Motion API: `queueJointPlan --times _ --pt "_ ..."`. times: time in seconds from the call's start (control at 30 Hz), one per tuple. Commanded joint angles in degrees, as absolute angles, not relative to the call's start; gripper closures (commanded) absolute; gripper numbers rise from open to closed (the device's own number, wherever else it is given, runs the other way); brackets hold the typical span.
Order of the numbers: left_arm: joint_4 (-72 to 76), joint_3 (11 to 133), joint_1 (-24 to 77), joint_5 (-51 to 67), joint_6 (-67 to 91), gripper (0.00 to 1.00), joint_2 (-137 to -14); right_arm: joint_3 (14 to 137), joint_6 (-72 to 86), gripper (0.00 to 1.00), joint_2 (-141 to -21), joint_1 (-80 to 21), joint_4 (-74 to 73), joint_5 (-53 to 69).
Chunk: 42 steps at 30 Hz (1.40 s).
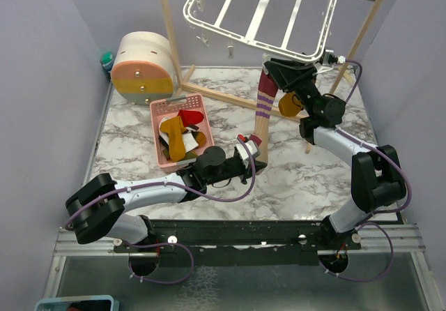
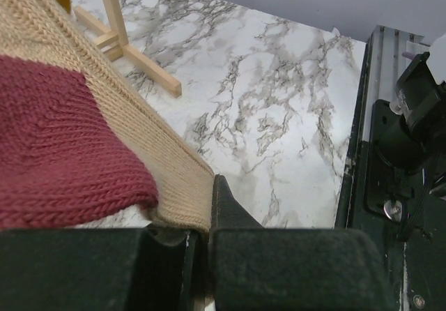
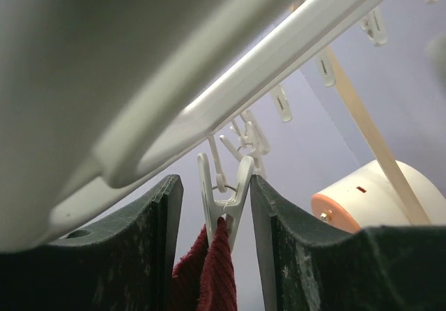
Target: Remove the socks clipped to the hanger
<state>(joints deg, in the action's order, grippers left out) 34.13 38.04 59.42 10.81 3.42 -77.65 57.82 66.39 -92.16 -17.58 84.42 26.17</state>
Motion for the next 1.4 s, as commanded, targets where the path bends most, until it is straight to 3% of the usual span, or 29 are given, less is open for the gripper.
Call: queueJointPlan --times 0.0,0.4,0.67,0.93,1.13,1.37 --pt "31.6 38.5 60.5 10.9 4.3 1.00 -76.8 59.3 65.9 0.53 -92.8 -18.0 85.7 25.3" --pt "31.4 38.5 60.8 10.7 4.4 1.00 -77.0 59.4 66.2 0.64 -93.0 -18.1 85.4 25.6" --pt "31.2 38.5 60.9 10.5 4.3 1.00 -77.3 59.8 66.7 0.98 -93.5 -18.1 84.6 26.0" --pt "29.0 37.7 60.9 7.2 0.6 1.00 -74.2 59.9 66.5 0.99 -93.0 -18.1 83.3 26.4" --pt "19.9 39.4 59.2 -7.9 -5.9 1.00 -68.2 59.8 66.0 0.99 -92.0 -18.1 82.3 27.1" --pt "8.5 43.7 42.4 -7.5 -2.5 1.00 -64.6 59.3 65.4 0.99 -91.0 -18.1 81.4 27.7"
